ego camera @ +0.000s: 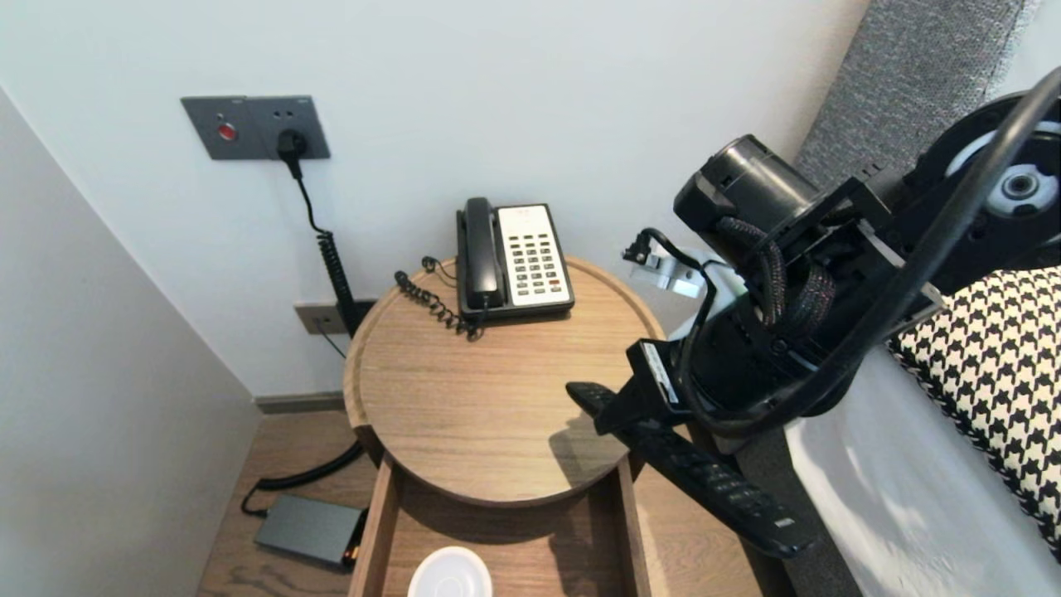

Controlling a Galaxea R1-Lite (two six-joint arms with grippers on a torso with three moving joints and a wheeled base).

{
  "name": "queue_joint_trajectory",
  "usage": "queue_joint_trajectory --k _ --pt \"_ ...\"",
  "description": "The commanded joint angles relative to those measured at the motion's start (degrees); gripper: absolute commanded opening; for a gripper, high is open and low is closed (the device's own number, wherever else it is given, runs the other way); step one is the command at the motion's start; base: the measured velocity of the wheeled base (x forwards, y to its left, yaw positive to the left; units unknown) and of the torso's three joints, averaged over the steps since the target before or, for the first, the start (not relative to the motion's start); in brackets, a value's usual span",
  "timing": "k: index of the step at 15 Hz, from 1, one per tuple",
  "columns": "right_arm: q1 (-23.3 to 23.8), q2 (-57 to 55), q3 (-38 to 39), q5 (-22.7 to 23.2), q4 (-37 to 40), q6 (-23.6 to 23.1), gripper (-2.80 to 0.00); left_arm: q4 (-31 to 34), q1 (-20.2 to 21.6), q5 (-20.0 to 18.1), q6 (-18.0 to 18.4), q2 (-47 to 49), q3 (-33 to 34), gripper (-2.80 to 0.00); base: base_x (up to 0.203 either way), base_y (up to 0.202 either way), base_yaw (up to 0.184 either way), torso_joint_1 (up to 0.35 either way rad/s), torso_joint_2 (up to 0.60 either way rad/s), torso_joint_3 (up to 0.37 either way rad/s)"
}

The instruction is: Put the remote controls on the table in the drawer one by one

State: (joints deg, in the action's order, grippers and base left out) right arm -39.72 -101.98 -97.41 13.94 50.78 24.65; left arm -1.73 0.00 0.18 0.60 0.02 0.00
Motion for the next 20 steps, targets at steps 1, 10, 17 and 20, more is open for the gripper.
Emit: queue_joint_trajectory --k 1,10,17,20 --pt "-0.2 1.0 2.8 2.1 3.5 -2.8 -2.8 0.0 0.0 0.1 0.0 -0.1 0.7 -2.8 0.0 0.0 0.0 0.0 0.0 0.0" --pt "-6.8 -0.3 9.3 2.5 3.2 -3.6 -2.8 0.0 0.0 0.1 0.0 -0.1 0.7 -2.8 0.0 0.0 0.0 0.0 0.0 0.0" --pt "-10.5 -3.2 10.0 1.7 3.1 -3.6 -2.8 0.0 0.0 0.1 0.0 -0.1 0.7 -2.8 0.0 0.0 0.0 0.0 0.0 0.0" --pt "-11.2 -4.9 9.6 0.5 2.9 -3.5 -2.8 0.0 0.0 0.1 0.0 -0.1 0.7 -2.8 0.0 0.0 0.0 0.0 0.0 0.0"
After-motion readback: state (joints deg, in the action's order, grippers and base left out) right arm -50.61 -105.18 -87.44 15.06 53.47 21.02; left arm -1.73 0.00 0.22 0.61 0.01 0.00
